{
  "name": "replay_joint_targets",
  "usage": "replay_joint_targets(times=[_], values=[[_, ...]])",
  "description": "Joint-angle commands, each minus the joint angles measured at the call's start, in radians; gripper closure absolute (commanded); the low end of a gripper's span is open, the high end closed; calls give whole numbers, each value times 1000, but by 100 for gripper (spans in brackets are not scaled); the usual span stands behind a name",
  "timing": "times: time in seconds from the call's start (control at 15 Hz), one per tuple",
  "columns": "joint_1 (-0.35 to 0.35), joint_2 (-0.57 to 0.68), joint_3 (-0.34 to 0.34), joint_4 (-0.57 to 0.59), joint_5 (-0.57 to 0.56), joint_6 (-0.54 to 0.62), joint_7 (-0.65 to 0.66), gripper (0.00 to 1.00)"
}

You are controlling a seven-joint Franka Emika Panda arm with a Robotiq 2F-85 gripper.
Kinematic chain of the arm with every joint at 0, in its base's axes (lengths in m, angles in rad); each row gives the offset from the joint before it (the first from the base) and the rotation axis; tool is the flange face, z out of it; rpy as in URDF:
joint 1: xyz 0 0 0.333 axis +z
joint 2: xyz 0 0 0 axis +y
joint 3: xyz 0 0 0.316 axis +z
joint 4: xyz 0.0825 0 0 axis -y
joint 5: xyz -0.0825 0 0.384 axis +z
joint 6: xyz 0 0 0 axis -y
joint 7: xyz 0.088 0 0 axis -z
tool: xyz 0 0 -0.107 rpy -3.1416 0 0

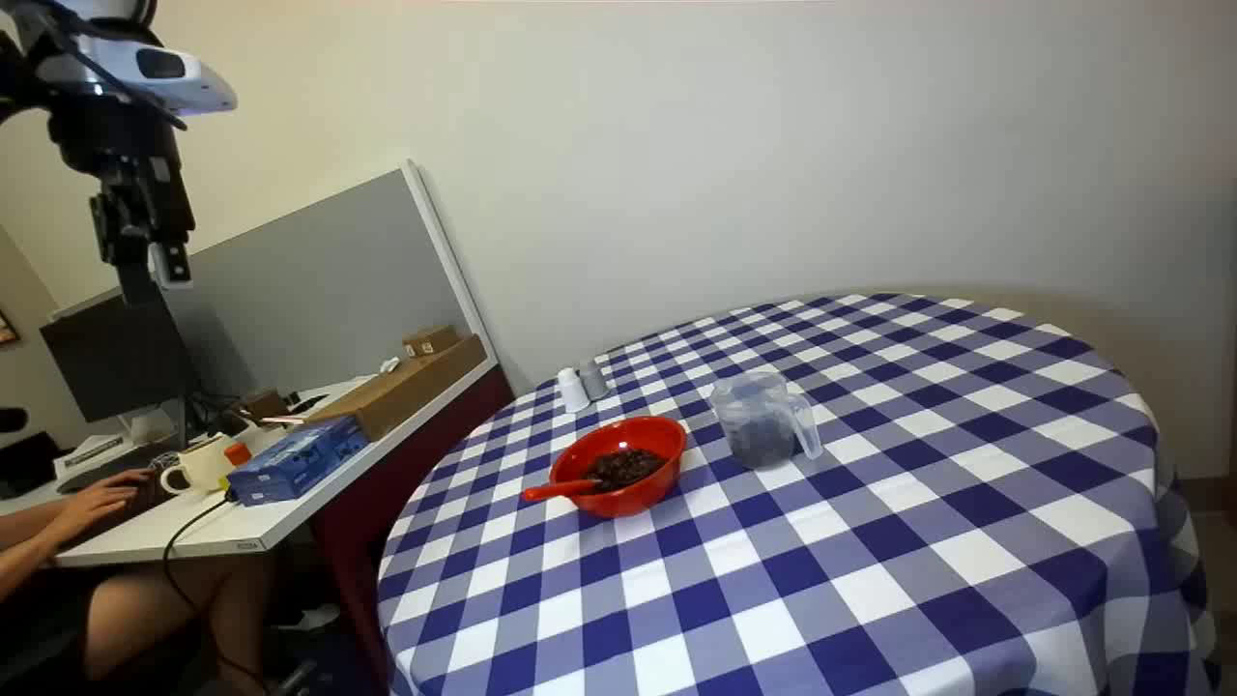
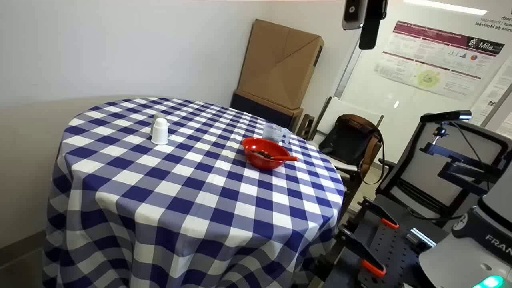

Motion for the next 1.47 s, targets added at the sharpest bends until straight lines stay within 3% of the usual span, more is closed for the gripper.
replay_joint_targets(times=[0.0, 0.27, 0.53, 0.8, 1.13, 1.4], values=[[3, 1, -3, 2, -1, -1, 1, 0], [-12, 14, -5, 30, -158, -7, -68, 0], [-41, 94, -28, 101, -418, 0, -201, 0], [-67, 232, -99, 200, -617, 80, -420, 0], [-108, 418, -198, 330, -662, 199, -675, 0], [-148, 530, -246, 415, -656, 195, -831, 0]])
